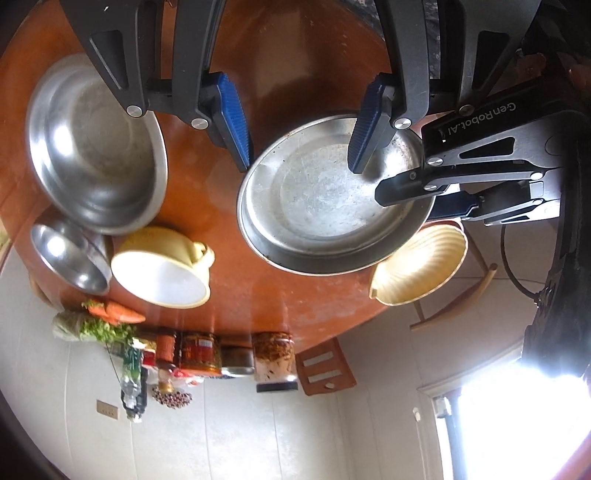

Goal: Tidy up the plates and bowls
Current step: 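Lift the steel pan with the left tool and carry it over the yellow plate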

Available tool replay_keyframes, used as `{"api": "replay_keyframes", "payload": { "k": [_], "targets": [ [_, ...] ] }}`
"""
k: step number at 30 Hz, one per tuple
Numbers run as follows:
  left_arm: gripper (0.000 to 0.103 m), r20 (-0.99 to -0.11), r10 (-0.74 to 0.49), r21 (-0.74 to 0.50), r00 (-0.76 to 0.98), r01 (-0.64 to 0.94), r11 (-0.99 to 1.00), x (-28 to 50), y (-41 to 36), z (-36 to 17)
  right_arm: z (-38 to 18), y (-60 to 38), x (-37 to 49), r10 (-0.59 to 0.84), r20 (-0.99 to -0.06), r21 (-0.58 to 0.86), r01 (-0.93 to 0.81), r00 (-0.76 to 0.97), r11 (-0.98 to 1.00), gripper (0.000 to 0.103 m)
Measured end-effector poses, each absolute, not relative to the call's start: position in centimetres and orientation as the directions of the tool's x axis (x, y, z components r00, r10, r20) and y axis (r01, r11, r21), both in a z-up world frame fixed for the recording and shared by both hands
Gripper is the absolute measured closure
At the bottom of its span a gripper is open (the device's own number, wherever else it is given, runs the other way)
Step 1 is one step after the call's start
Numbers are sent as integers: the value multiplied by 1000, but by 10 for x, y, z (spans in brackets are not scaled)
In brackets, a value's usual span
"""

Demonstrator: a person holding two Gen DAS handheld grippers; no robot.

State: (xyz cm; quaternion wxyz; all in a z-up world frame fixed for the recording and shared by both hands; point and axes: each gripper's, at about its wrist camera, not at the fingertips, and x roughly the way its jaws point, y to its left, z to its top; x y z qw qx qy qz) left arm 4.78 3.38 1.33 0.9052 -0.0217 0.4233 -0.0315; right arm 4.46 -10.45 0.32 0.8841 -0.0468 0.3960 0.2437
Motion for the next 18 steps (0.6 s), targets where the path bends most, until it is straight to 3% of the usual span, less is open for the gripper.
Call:
{"api": "replay_keyframes", "payload": {
  "k": [18],
  "targets": [
    [65, -704, 30, -65, 710, -107, 992, 49, 102, 56, 47, -37, 72, 492, -669, 93, -594, 557, 799, 47]
  ]
}}
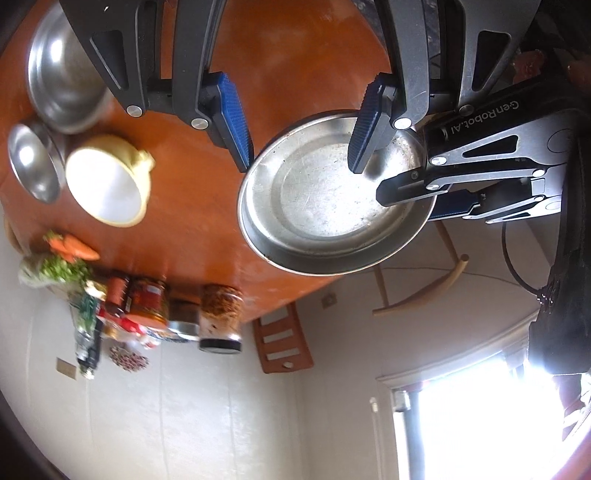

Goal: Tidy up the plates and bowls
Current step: 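Lift the steel pan with the left tool and carry it over the yellow plate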

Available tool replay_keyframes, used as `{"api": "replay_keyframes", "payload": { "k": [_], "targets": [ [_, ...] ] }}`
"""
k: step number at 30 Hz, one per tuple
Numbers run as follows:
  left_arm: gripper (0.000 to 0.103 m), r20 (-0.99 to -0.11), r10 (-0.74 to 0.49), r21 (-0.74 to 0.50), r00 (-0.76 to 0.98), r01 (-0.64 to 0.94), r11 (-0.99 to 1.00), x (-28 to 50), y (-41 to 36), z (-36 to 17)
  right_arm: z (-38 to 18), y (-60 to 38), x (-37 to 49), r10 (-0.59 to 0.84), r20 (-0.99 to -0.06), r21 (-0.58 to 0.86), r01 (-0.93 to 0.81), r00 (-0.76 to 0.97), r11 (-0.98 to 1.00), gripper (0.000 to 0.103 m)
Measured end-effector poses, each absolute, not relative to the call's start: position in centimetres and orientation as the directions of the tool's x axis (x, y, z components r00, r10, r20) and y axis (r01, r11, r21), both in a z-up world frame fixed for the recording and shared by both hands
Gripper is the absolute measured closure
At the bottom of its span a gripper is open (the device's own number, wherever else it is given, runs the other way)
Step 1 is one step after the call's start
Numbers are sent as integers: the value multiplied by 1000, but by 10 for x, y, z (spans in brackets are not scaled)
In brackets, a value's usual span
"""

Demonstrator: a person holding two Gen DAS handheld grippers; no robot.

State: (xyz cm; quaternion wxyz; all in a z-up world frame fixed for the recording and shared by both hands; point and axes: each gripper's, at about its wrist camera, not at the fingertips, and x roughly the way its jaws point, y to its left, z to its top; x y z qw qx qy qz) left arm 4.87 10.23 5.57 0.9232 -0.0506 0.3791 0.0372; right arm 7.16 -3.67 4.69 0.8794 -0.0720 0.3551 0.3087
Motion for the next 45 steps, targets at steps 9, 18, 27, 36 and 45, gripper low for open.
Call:
{"api": "replay_keyframes", "payload": {
  "k": [9, 18, 27, 36, 45],
  "targets": [
    [66, -685, 111, -59, 720, -207, 977, 51, 152, 68, 59, 18, 91, 548, -657, 88, -670, 518, 737, 48],
    [66, -709, 153, -52, 689, -268, 962, 57, 189, 57, 49, 63, 109, 583, -681, 120, -717, 444, 687, 48],
    [66, -738, 141, -55, 660, -266, 962, 67, 195, 41, 30, 72, 119, 562, -721, 134, -715, 405, 687, 48],
    [66, -760, 134, -51, 636, -265, 963, 76, 197, 30, 17, 74, 126, 548, -746, 149, -707, 379, 691, 48],
    [66, -779, 139, -37, 611, -266, 963, 83, 197, 22, 4, 76, 136, 548, -764, 185, -697, 341, 692, 48]
  ]
}}
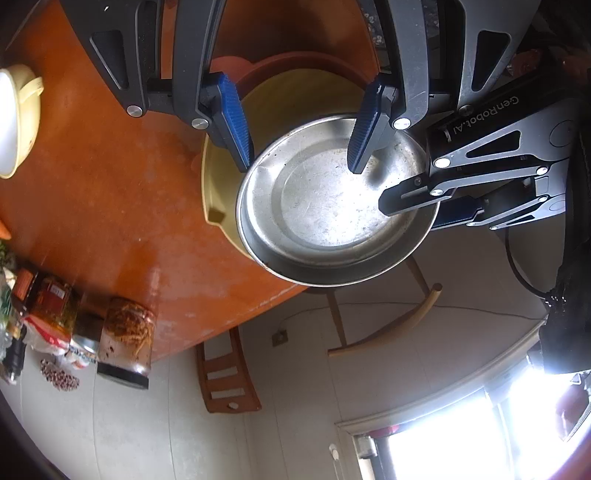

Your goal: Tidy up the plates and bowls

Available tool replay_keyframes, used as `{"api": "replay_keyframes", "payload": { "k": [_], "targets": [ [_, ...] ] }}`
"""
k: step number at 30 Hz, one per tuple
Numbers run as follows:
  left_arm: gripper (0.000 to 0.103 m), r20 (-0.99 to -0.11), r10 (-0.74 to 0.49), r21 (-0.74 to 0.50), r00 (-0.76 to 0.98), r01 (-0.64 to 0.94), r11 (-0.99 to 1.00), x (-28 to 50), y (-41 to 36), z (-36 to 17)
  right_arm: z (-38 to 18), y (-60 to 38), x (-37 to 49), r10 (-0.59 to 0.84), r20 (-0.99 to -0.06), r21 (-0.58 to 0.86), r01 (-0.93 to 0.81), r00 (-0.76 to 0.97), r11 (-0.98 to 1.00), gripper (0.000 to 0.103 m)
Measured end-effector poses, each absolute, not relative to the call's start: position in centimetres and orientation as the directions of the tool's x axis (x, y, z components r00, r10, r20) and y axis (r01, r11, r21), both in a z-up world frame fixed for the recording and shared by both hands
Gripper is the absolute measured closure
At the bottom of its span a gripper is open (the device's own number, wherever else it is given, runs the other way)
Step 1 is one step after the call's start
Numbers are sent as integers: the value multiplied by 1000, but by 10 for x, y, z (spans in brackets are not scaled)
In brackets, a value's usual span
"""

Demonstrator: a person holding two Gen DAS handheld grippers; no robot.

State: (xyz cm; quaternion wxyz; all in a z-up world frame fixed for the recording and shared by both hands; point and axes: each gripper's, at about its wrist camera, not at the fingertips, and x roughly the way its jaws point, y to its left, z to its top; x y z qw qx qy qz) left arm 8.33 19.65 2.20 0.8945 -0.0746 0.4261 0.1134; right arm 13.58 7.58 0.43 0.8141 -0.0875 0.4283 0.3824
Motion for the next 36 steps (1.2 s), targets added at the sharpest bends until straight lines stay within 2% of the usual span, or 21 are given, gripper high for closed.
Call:
{"api": "replay_keyframes", "payload": {
  "k": [15, 32, 36],
  "targets": [
    [66, -779, 142, -28, 610, -260, 965, 88, 192, 19, -13, 76, 135, 510, -796, 159, -701, 326, 696, 47],
    [66, -787, 119, -37, 605, -238, 970, 92, 187, 16, -4, 65, 127, 492, -785, 109, -699, 376, 707, 46],
    [65, -785, 116, -43, 609, -240, 970, 92, 187, 18, -5, 69, 123, 476, -793, 75, -714, 381, 696, 39]
  ]
}}
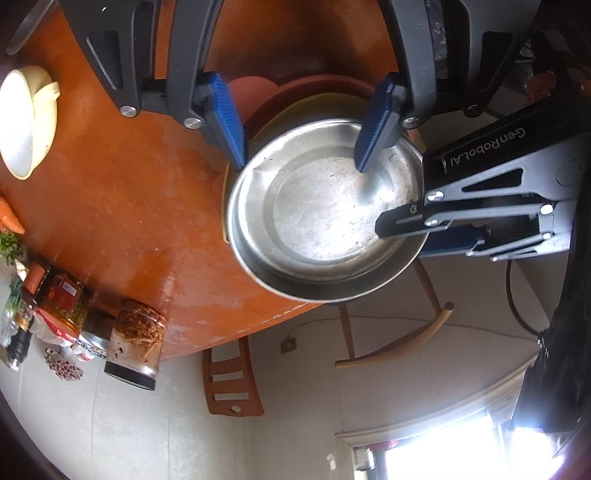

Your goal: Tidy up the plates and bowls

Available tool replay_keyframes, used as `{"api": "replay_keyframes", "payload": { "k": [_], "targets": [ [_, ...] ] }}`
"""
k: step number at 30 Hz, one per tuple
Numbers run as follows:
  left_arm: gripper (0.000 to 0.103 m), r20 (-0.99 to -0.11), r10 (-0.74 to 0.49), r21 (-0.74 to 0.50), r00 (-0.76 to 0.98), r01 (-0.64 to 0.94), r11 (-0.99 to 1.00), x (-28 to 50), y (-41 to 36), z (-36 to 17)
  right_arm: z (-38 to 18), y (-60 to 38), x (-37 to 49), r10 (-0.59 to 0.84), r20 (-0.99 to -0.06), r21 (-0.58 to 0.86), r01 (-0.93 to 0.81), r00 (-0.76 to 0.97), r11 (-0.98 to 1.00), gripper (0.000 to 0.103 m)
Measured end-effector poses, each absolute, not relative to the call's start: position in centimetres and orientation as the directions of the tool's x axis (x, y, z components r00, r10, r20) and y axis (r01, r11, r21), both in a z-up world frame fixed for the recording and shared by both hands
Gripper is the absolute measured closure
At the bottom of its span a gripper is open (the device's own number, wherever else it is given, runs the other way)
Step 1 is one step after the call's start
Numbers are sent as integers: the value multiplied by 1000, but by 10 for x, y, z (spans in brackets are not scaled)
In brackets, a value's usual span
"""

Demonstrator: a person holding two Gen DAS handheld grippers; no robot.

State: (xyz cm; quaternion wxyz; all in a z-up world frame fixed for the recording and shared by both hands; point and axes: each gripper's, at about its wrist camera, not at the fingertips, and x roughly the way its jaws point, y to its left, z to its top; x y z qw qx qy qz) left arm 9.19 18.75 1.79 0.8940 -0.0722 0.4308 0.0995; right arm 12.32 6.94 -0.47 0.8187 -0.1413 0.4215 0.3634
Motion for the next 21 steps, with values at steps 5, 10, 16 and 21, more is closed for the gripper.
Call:
{"api": "replay_keyframes", "payload": {
  "k": [5, 10, 16, 21],
  "targets": [
    [65, -781, 120, -46, 613, -249, 968, 90, 191, 20, -6, 71, 123, 478, -794, 80, -716, 374, 693, 39],
    [65, -781, 132, -42, 611, -262, 964, 89, 194, 21, -4, 72, 121, 492, -791, 88, -729, 363, 679, 39],
    [65, -783, 130, -51, 608, -271, 961, 87, 197, 21, -6, 79, 120, 491, -799, 87, -740, 348, 667, 38],
    [65, -784, 125, -57, 609, -271, 961, 87, 198, 21, -8, 80, 121, 490, -800, 91, -738, 347, 669, 34]
  ]
}}
